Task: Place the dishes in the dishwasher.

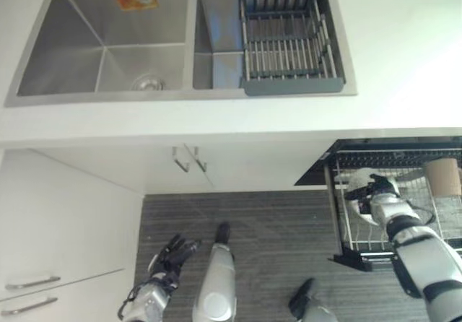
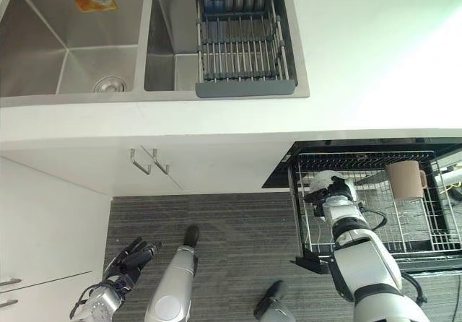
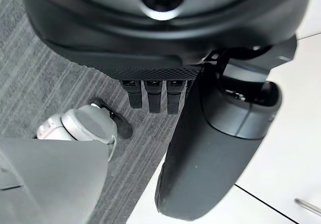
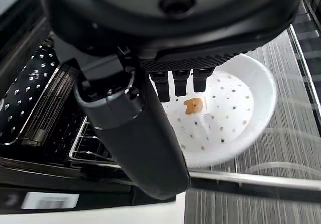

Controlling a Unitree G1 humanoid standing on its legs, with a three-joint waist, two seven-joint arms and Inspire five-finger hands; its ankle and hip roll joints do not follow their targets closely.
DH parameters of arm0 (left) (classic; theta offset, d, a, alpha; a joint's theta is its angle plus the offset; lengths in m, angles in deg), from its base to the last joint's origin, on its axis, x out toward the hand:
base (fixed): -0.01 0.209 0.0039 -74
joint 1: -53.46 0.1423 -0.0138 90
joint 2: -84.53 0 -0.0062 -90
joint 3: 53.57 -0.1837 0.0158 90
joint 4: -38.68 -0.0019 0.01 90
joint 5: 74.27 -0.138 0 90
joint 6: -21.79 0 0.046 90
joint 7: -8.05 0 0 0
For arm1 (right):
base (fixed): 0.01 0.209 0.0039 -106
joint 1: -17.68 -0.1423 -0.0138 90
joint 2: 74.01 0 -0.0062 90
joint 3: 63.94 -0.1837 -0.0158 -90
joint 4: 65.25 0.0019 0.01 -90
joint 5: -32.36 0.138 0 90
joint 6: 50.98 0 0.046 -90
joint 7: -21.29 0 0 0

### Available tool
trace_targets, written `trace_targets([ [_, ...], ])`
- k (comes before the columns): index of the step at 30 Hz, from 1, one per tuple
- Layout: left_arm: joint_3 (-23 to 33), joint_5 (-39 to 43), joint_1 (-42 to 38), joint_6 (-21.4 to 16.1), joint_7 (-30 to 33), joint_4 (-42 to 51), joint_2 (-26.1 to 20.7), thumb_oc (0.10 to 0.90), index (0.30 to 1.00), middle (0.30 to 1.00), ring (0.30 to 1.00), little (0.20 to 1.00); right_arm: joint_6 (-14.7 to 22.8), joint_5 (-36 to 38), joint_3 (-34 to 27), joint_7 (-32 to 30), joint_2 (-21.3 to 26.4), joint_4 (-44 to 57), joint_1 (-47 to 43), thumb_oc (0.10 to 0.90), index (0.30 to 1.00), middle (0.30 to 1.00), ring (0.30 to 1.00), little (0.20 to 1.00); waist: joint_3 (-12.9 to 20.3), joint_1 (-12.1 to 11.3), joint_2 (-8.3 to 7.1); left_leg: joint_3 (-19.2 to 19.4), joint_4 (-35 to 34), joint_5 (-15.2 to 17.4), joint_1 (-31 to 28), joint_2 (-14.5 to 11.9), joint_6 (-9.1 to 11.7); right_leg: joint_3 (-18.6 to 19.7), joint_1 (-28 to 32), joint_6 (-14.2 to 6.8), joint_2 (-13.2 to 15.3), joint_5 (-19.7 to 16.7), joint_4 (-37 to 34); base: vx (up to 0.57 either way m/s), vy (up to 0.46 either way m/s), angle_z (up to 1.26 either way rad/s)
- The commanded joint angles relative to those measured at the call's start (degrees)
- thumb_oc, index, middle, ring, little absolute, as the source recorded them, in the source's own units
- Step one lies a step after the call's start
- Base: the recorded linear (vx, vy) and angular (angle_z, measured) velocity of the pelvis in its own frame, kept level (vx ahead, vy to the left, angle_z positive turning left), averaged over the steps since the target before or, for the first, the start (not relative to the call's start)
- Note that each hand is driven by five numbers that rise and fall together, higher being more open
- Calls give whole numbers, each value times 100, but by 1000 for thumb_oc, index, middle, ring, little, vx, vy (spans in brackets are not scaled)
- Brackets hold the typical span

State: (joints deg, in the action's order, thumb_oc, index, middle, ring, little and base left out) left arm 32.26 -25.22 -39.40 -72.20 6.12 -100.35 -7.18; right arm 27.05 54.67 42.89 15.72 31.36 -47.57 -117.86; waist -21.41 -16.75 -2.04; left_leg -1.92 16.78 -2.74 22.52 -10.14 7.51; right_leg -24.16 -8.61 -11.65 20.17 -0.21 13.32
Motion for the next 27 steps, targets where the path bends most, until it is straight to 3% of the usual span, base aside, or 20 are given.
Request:
trace_targets([
  [1, 40, -119, 54, -94, -120, 144, -302, 800, 900, 900, 900, 900, 182, 382, -70, 968, 679, 221, -228, 800, 900, 900, 900, 900, 137, -34, -50, 367, 41, 710, -384, -77, -90, 142, -142, 18, -80, 262, 387, 7, -58, -8],
  [7, 251, -248, 198, 42, -112, 174, -526, 800, 900, 900, 900, 900, 35, 538, -330, 1909, 1188, 513, 64, 800, 900, 900, 900, 900, 210, 97, -263, 490, 41, 718, -579, -232, -56, 174, -22, -2, -176, 235, 387, 18, -50, -8],
  [10, 445, -351, 413, 80, -74, 199, -597, 800, 900, 900, 900, 900, 148, 517, -575, 1950, 1539, 1026, 441, 800, 900, 900, 900, 900, 287, 276, -400, 650, 41, 739, -734, -343, -39, 237, 23, -16, -237, 214, 387, 21, -38, -6],
  [12, 518, -369, 535, 217, -86, 156, -573, 800, 900, 900, 900, 900, 53, 537, -764, 1825, 1668, 1523, 699, 800, 900, 900, 900, 900, 330, 429, -455, 759, 41, 751, -825, -407, -30, 290, 35, -16, -275, 208, 387, 5, -3, -27],
  [15, 644, -423, 711, 139, -79, 91, -498, 800, 900, 900, 900, 900, -249, 677, -1092, 1628, 1779, 2680, 1192, 800, 900, 900, 900, 900, 413, 698, -519, 1003, 41, 768, -983, -531, -10, 366, 43, -4, -335, 208, 387, -15, 26, -37],
  [18, 717, -513, 797, 85, 17, 86, -350, 800, 900, 900, 900, 900, -293, 785, -1478, 1263, 1738, 3685, 1753, 800, 900, 900, 900, 900, 546, 983, -530, 1209, 41, 797, -1123, -622, 3, 476, 37, 30, -400, 251, 387, 5, 48, -51],
  [24, 811, -689, 891, -20, 82, -19, -74, 800, 900, 900, 900, 900, -330, 812, -2385, 543, 1528, 5100, 2818, 800, 900, 900, 900, 900, 797, 1463, -463, 1521, 41, 832, -1317, -770, 22, 751, 0, 71, -506, 348, 387, 21, 36, -39],
  [27, 836, -752, 955, -63, 94, -136, 54, 800, 900, 900, 900, 900, -266, 1538, -3051, -73, 1287, 5713, 3294, 800, 900, 900, 900, 900, 897, 1717, -369, 1639, 41, 878, -1443, -801, 34, 972, -14, 100, -565, 415, 387, 37, 45, -40],
])
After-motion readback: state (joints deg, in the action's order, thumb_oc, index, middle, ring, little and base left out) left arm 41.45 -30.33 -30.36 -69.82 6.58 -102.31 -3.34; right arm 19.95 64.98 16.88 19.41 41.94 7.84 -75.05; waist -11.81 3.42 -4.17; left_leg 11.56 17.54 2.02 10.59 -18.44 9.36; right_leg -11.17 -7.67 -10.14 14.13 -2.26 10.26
